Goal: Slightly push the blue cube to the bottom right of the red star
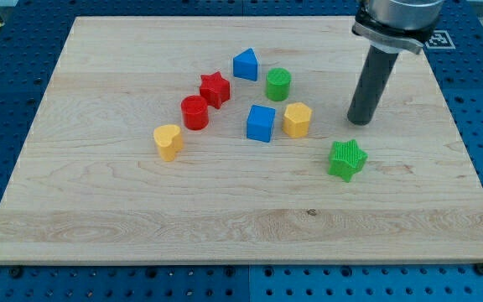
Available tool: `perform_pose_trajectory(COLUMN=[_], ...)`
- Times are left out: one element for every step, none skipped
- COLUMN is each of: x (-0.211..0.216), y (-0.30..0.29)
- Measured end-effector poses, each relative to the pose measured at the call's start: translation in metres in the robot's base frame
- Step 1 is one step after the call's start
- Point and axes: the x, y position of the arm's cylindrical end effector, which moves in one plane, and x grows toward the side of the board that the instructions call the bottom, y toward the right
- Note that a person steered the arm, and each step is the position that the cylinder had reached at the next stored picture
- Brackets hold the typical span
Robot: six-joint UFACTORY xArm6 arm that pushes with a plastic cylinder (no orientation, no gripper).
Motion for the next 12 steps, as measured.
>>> perform_pose_trajectory(x=[0.017, 0.022, 0.022, 0.033, 0.038, 0.038, 0.038, 0.038, 0.034, 0.026, 0.024, 0.024], y=[-0.006, -0.013, 0.011, 0.046, 0.049, 0.041, 0.026, 0.015, 0.007, -0.009, -0.025, -0.042])
